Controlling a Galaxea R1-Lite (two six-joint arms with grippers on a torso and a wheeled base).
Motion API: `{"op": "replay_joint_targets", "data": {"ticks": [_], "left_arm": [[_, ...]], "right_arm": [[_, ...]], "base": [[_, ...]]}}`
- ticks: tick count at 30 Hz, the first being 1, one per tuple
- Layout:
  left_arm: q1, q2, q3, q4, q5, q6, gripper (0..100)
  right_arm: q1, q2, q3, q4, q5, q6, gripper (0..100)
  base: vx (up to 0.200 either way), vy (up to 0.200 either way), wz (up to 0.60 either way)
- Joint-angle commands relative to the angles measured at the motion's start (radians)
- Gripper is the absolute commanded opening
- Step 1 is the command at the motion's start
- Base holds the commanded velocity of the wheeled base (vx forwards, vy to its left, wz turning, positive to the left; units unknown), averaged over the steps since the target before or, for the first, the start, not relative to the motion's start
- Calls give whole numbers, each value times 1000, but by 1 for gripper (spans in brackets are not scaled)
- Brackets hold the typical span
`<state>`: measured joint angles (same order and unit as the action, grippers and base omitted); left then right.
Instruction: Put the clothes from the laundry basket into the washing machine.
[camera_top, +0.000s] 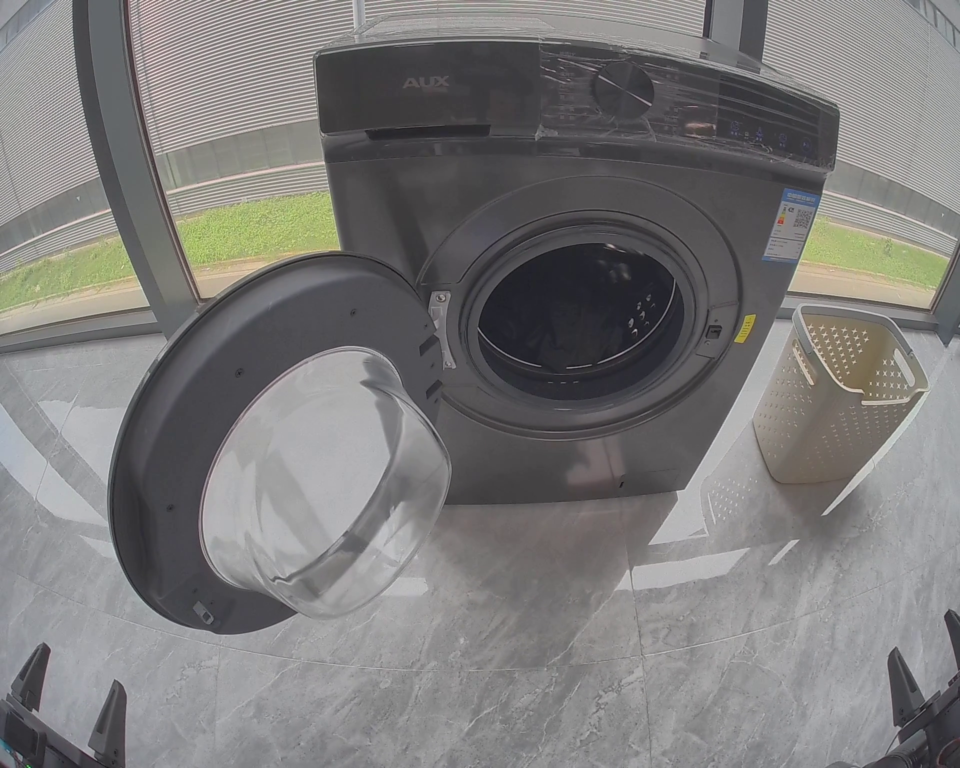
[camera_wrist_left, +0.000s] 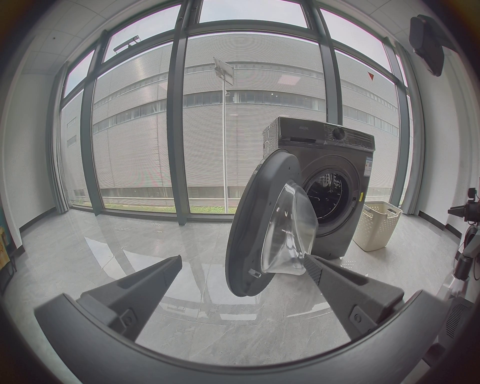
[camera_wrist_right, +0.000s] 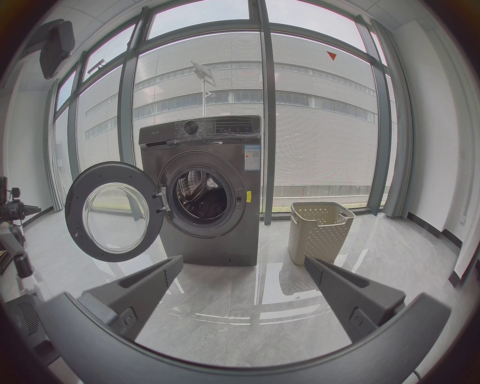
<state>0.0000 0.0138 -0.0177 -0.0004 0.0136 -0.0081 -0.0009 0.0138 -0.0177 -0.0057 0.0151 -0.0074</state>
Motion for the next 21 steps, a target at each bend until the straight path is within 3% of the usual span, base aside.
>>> {"op": "replay_joint_targets", "data": {"ticks": [1, 6, 8, 10, 12, 16, 21], "left_arm": [[2, -14, 18, -1, 5, -6, 100], [2, -14, 18, -4, 3, 5, 100], [2, -14, -4, -18, 9, -12, 100], [-6, 87, -268, -56, -3, -72, 100], [-26, 189, -384, -20, -7, -96, 100], [-106, 360, -415, 54, -9, -87, 100], [-121, 549, -423, -7, -18, -81, 100]], "right_arm": [[1, -2, 18, 0, 0, 1, 100], [1, -2, 18, 0, 0, 0, 100], [1, -2, 18, 0, 0, 0, 100], [1, -2, 18, 0, 0, 1, 100], [1, -2, 18, 0, 0, 0, 100], [1, -2, 18, 0, 0, 1, 100], [1, -2, 18, 0, 0, 0, 100]], "base": [[0, 0, 0], [0, 0, 0], [0, 0, 0], [0, 0, 0], [0, 0, 0], [0, 0, 0], [0, 0, 0]]}}
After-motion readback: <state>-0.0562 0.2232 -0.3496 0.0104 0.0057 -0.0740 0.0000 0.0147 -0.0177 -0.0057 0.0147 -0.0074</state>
